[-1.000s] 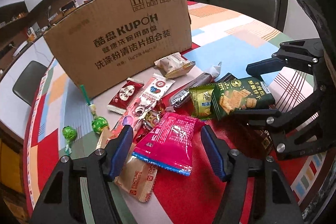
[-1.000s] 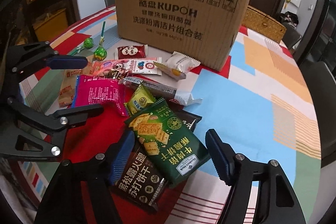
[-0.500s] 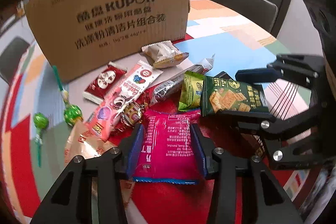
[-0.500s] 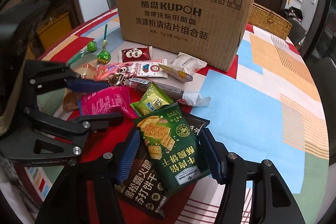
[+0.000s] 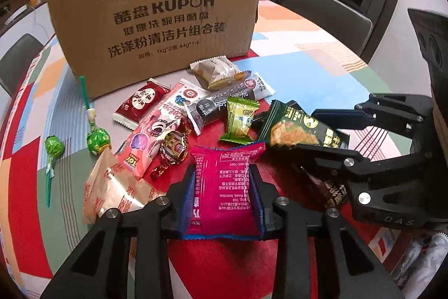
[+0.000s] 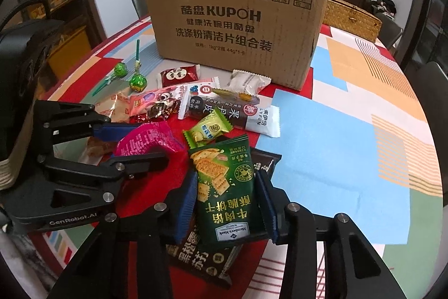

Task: Organize snacks
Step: 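Grasp the pink packet with the left tool while the right tool grasps the green cracker pack, then lift both packets and carry them over the open cardboard box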

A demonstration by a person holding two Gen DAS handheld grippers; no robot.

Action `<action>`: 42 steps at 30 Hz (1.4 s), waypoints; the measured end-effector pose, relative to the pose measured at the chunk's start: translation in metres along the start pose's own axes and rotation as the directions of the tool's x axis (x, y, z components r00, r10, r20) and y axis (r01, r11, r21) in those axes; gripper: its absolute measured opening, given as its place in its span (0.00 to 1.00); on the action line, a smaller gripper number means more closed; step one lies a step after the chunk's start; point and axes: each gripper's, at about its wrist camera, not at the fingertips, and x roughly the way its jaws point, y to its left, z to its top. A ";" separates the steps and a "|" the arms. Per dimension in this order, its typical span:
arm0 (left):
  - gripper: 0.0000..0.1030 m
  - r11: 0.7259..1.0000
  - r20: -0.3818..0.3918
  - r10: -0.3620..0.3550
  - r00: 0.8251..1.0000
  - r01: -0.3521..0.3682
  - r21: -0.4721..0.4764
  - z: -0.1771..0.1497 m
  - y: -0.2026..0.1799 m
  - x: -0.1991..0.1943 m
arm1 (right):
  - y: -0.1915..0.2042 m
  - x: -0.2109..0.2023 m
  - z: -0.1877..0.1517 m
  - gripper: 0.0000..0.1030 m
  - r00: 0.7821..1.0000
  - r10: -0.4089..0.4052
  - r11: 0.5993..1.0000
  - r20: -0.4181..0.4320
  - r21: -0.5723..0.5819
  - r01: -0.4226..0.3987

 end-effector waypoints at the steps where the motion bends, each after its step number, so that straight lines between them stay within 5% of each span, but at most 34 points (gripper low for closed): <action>1: 0.34 1.000 0.007 0.003 1.000 -0.003 -0.001 0.000 0.000 -0.003 | 0.000 -0.002 -0.001 0.40 1.000 -0.001 1.000 0.002 0.003 0.000; 9: 0.34 0.999 0.040 0.022 0.999 -0.021 -0.035 -0.004 0.001 -0.020 | 0.005 -0.012 -0.004 0.29 1.000 -0.004 1.000 0.021 0.026 0.004; 11: 0.34 0.999 0.043 0.027 0.999 -0.025 -0.044 -0.007 0.001 -0.023 | 0.005 -0.010 -0.004 0.33 1.000 0.021 0.999 0.009 0.040 -0.021; 13: 0.34 0.998 0.046 0.038 0.998 -0.035 -0.051 -0.009 0.001 -0.026 | 0.005 -0.008 -0.005 0.53 1.000 0.028 0.998 0.002 0.053 -0.028; 15: 0.34 0.997 0.046 0.045 0.998 -0.042 -0.067 -0.013 0.004 -0.030 | 0.009 -0.009 -0.005 0.56 1.000 -0.003 0.999 0.010 0.035 0.003; 23: 0.34 0.992 0.047 0.054 0.997 -0.048 -0.115 -0.023 0.014 -0.034 | 0.033 0.004 -0.005 0.56 0.994 -0.111 0.990 -0.004 -0.087 0.110; 26: 0.34 0.992 0.056 0.059 0.997 -0.053 -0.114 -0.024 0.014 -0.036 | 0.032 0.006 -0.007 0.54 0.992 -0.129 0.988 -0.009 -0.084 0.128; 28: 0.34 0.992 0.061 0.056 0.997 -0.049 -0.115 -0.024 0.013 -0.037 | 0.032 0.005 -0.008 0.44 0.989 -0.149 0.985 -0.005 -0.085 0.148; 33: 0.34 0.992 0.090 0.068 0.994 -0.058 -0.109 -0.020 0.011 -0.047 | 0.025 -0.003 -0.006 0.43 0.992 -0.126 0.991 -0.002 -0.037 0.126; 42: 0.34 0.990 0.179 0.101 0.979 -0.082 -0.111 0.004 0.015 -0.071 | 0.026 -0.037 0.017 0.43 0.983 -0.140 0.990 0.118 -0.019 0.143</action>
